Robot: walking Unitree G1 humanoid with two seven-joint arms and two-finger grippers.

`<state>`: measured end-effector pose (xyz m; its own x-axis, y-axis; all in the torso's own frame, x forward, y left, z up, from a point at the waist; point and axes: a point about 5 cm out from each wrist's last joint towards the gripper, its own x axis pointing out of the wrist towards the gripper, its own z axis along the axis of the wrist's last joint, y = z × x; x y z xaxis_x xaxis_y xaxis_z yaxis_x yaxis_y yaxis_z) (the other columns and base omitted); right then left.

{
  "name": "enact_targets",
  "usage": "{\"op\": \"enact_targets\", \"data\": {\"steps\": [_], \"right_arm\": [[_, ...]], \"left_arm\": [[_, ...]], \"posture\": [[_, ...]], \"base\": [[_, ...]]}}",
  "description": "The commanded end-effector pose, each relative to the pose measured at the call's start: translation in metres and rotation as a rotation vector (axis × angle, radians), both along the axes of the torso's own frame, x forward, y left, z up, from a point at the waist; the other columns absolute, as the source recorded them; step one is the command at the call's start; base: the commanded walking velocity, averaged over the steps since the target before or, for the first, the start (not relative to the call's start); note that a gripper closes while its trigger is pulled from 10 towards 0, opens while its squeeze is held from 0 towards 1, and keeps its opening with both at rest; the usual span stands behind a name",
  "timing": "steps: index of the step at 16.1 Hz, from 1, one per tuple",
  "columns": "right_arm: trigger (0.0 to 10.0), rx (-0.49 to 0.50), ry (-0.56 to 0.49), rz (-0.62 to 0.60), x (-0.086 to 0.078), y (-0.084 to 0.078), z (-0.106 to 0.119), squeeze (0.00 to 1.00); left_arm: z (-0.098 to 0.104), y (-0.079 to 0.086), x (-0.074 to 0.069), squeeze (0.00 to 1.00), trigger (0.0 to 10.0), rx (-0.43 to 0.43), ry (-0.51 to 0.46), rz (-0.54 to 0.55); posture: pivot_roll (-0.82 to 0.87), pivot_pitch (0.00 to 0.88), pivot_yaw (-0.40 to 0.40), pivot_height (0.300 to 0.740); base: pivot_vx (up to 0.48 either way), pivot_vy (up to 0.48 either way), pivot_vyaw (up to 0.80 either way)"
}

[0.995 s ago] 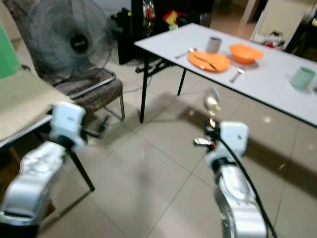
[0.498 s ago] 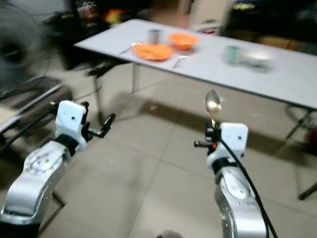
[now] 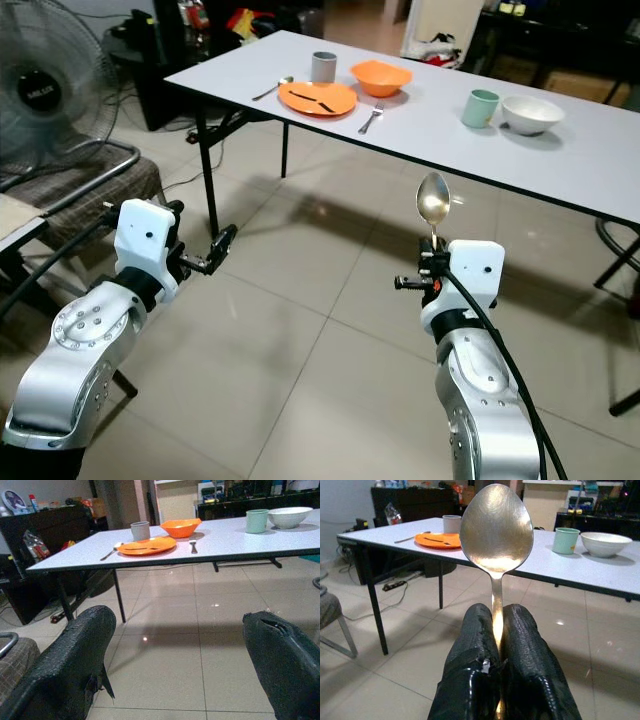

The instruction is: Setting the table

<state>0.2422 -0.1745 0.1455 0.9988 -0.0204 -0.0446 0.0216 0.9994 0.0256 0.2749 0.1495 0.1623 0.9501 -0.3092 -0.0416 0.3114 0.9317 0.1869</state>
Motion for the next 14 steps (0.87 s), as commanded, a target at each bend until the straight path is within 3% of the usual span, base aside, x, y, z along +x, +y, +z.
{"op": "enact_targets", "data": {"steps": [1, 6, 12, 14], "right_arm": [[10.0, 0.000, 0.002, -0.018, -0.001, -0.004, 0.002, 0.00], [10.0, -0.003, 0.006, -0.025, -0.002, -0.004, 0.001, 0.00], [10.0, -0.026, 0.010, -0.010, 0.000, -0.004, 0.001, 0.00], [10.0, -0.089, 0.016, 0.017, 0.001, 0.001, 0.000, 0.00]], "left_arm": [[0.002, -0.002, 0.002, 0.00, 10.0, -0.007, -0.004, -0.015], [0.002, -0.001, 0.003, 0.00, 10.0, -0.011, -0.004, -0.012], [0.002, 0.008, 0.005, 0.00, 10.0, -0.002, -0.012, 0.044], [0.001, 0.014, 0.005, 0.00, 10.0, 0.016, -0.016, 0.088]], "posture": [[0.00, 0.000, -0.039, 0.740], [-0.01, 0.000, -0.036, 0.740], [0.00, 0.000, -0.044, 0.740], [0.00, 0.000, -0.050, 0.740]], "base": [[0.266, 0.000, -0.80], [0.277, 0.000, -0.80], [0.301, 0.000, 0.00], [0.293, 0.000, 0.00]]}}
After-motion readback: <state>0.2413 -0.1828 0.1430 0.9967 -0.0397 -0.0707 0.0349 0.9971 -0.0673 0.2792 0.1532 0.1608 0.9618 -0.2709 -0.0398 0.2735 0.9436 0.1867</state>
